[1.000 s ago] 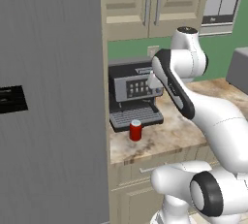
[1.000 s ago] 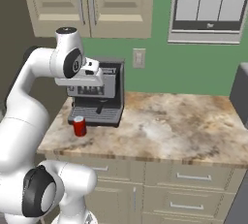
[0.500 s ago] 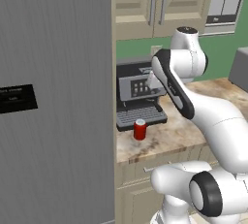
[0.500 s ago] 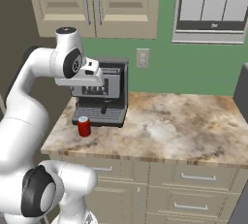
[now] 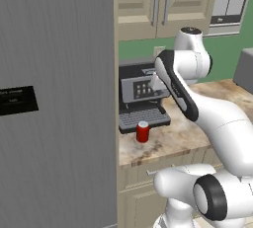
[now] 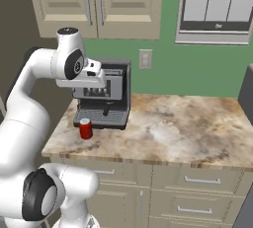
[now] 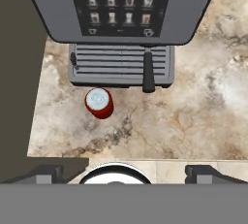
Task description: Four empty soda cans are scattered around the kitchen. Gather all the cans and cluster them next to the stove for recycling.
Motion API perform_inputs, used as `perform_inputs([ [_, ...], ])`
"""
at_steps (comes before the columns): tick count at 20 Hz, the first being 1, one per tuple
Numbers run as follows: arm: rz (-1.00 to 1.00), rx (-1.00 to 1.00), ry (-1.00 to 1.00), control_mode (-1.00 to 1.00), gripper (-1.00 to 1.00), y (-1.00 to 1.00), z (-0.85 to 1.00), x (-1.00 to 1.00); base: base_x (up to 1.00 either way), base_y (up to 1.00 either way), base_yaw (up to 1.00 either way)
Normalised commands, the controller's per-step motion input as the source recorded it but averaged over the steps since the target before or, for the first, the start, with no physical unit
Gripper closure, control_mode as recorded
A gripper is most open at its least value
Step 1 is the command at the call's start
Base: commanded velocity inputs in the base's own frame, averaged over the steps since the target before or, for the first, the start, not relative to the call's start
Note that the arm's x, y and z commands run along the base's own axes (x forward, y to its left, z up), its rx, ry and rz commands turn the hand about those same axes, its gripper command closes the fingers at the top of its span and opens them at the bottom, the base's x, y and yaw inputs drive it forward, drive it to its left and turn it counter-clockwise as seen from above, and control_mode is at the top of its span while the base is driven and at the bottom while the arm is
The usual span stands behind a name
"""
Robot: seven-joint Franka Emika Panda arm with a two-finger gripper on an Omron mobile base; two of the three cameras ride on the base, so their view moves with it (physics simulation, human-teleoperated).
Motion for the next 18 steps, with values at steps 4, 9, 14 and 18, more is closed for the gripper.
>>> perform_inputs([
  [4,0.03,0.0,0.03,-1.0,-1.0,0.11,-0.1,-0.03,0.0,0.0,0.0],
  [9,0.09,0.0,0.02,-1.0,-1.0,0.19,-0.17,-0.05,0.0,0.0,0.0],
  [14,0.02,0.0,0.09,-1.0,-1.0,0.26,-0.21,-0.04,0.0,0.0,0.0],
  [18,0.0,0.04,0.13,-1.0,-1.0,0.22,-0.27,-0.01,0.0,0.0,0.0],
])
